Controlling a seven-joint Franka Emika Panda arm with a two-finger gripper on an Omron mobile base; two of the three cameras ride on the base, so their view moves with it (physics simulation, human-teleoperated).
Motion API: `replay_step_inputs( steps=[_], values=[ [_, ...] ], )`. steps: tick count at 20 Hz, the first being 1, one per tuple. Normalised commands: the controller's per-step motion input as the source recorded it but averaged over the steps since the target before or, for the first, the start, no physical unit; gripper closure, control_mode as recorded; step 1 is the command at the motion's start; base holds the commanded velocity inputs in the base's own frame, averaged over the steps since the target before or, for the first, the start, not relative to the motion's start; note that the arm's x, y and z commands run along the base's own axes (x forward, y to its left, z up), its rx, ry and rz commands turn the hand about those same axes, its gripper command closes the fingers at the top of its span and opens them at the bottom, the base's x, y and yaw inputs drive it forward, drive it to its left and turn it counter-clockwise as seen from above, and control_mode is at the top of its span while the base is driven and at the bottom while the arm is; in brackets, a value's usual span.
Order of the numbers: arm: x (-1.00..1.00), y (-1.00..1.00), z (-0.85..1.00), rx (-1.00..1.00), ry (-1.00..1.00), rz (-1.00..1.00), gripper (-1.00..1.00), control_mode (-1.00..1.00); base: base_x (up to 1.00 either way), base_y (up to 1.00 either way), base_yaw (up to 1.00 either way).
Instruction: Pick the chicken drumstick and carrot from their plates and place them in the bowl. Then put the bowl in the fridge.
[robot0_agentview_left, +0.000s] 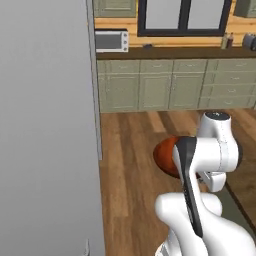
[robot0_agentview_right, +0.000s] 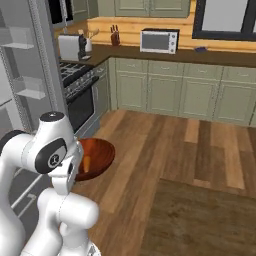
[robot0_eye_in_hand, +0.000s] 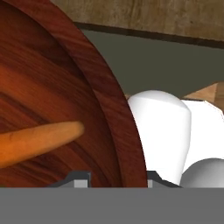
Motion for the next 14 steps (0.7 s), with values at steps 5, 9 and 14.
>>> replay_step_inputs(
  steps=[5,9,14],
  values=[
    [0.0,0.0,0.0,0.0,0.0,0.0,1.0,1.0,0.55,-0.22,0.3],
    [0.0,0.0,0.0,0.0,0.0,0.0,1.0,1.0,0.58,-0.09,0.37],
    [0.0,0.0,0.0,0.0,0.0,0.0,1.0,1.0,0.88,-0.12,0.29]
  ],
)
